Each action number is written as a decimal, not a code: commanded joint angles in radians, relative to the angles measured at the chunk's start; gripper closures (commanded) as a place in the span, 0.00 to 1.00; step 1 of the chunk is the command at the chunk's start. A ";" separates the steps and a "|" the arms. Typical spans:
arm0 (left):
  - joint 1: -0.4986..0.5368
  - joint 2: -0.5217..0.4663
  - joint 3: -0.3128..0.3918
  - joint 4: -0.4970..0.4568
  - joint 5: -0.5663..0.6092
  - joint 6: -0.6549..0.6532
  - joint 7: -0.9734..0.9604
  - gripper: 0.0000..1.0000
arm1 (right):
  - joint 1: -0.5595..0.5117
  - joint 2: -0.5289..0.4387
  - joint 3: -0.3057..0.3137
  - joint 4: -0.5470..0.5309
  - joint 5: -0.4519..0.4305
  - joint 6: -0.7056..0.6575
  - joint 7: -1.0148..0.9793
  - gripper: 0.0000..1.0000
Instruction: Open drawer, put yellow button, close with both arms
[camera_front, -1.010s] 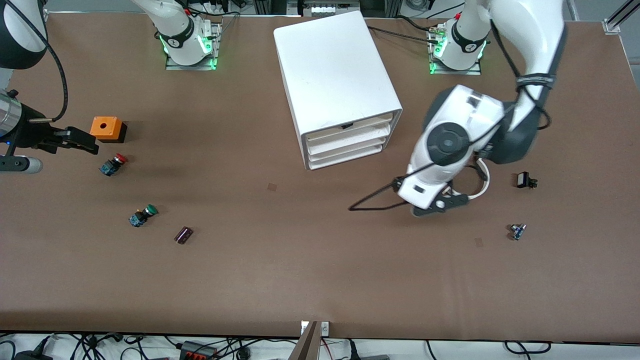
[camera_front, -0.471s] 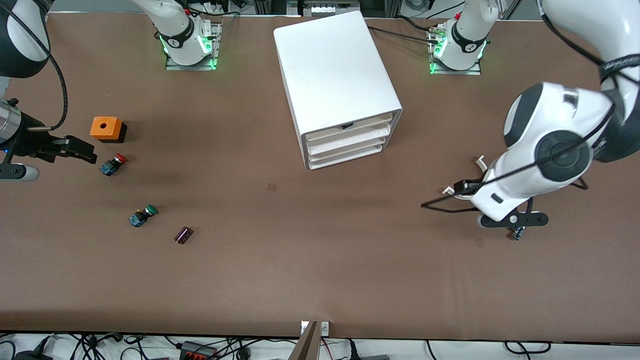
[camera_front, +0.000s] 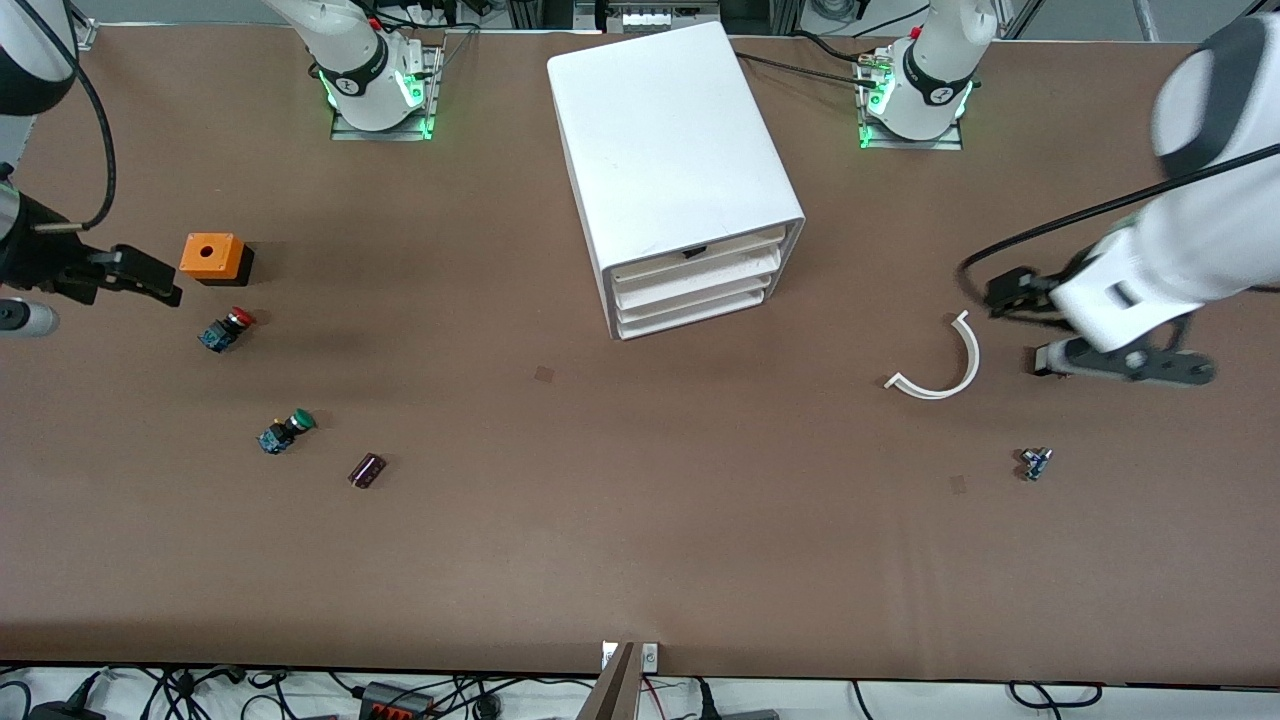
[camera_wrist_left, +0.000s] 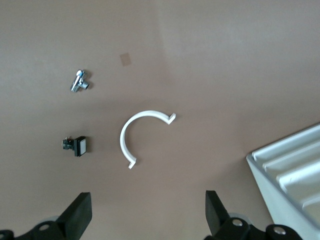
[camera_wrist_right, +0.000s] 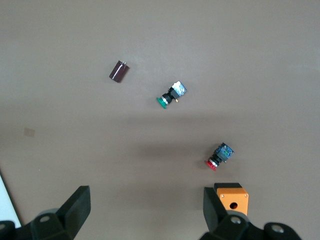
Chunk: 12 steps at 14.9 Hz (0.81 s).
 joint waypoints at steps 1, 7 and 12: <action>-0.004 -0.184 0.020 -0.251 -0.021 0.199 0.025 0.00 | -0.001 -0.054 0.000 -0.060 -0.011 0.009 -0.006 0.00; -0.009 -0.255 0.041 -0.346 -0.010 0.294 0.056 0.00 | -0.008 -0.078 -0.003 -0.122 -0.014 0.072 -0.007 0.00; -0.007 -0.285 0.037 -0.363 -0.009 0.219 0.045 0.00 | -0.004 -0.078 0.000 -0.114 -0.026 0.061 -0.009 0.00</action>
